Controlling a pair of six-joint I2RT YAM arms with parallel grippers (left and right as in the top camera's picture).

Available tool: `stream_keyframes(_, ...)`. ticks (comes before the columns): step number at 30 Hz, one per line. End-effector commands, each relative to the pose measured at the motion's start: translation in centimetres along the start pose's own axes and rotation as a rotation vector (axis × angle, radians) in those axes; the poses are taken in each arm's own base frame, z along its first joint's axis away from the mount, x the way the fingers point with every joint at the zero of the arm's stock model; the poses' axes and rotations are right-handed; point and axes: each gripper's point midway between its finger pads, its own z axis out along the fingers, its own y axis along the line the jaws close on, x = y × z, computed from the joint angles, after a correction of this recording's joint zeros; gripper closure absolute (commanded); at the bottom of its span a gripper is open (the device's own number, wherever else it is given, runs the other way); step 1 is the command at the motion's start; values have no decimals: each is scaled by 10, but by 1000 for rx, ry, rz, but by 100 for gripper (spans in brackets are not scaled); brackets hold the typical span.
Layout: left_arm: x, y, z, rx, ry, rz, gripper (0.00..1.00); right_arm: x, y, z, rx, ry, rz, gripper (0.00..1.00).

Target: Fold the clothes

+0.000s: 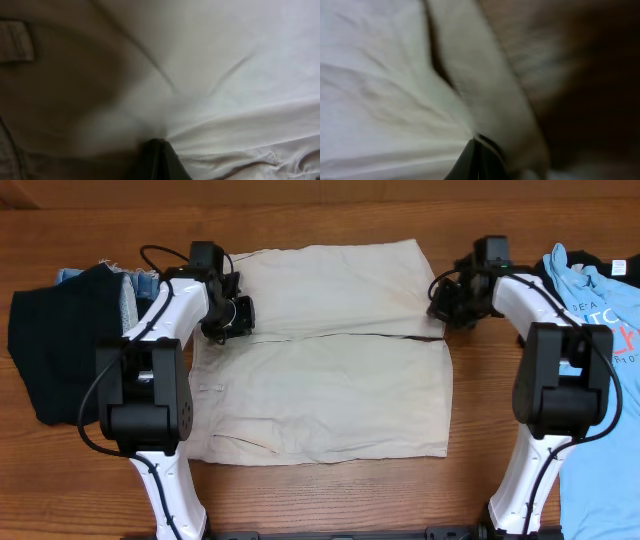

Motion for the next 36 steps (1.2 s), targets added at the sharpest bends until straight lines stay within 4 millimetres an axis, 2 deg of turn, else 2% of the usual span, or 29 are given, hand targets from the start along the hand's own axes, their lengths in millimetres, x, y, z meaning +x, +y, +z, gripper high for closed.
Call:
stream_keyframes(1,-1,25,-2,-96,0,14,96,11,-99,-13,318,13,141,96)
stream_keyframes(3,-5,14,-10,-46,1,13,96,5,-82,-41,288,-30,86,96)
stream_keyframes(4,-11,6,-18,-12,-7,14,95,0,-60,-57,216,-58,14,96)
stream_keyframes(7,-36,-15,-40,62,-70,30,93,-8,24,-102,-101,-159,-192,96)
stream_keyframes(10,-59,-31,-48,131,-152,-3,94,-10,95,-125,-379,-225,-339,96)
stream_keyframes(12,-69,-39,-42,140,-191,0,94,-7,124,-117,-447,-237,-409,96)
stream_keyframes(14,-71,-43,-30,131,-197,9,93,-3,148,-92,-465,-234,-460,96)
stream_keyframes(16,-70,-40,-15,96,-186,11,92,-1,163,-64,-467,-225,-452,95)
stream_keyframes(18,-65,-35,1,70,-157,-8,95,4,175,-35,-489,-200,-431,95)
stream_keyframes(20,-57,-32,16,68,-116,-45,96,10,182,-8,-502,-172,-407,95)
stream_keyframes(22,-51,-28,28,55,-83,-56,96,17,181,25,-491,-134,-361,95)
stream_keyframes(24,-48,-25,33,47,-70,-59,96,18,172,45,-455,-125,-326,95)
stream_keyframes(26,-45,-19,35,16,-61,-62,96,8,148,64,-356,-144,-234,95)
stream_keyframes(28,-42,-9,35,-40,-53,-60,96,-4,125,71,-277,-175,-167,95)
stream_keyframes(29,-38,-3,34,-75,-40,-47,96,-17,101,72,-199,-211,-111,95)
stream_keyframes(31,-30,9,33,-140,-12,-35,96,-32,70,69,-112,-249,-42,95)
stream_keyframes(33,-21,24,30,-225,21,-13,96,-48,20,59,-6,-274,56,95)
stream_keyframes(35,-20,29,29,-252,28,11,96,-55,-15,50,29,-263,130,96)
stream_keyframes(36,-20,30,29,-258,29,22,96,-57,-25,47,39,-260,151,96)
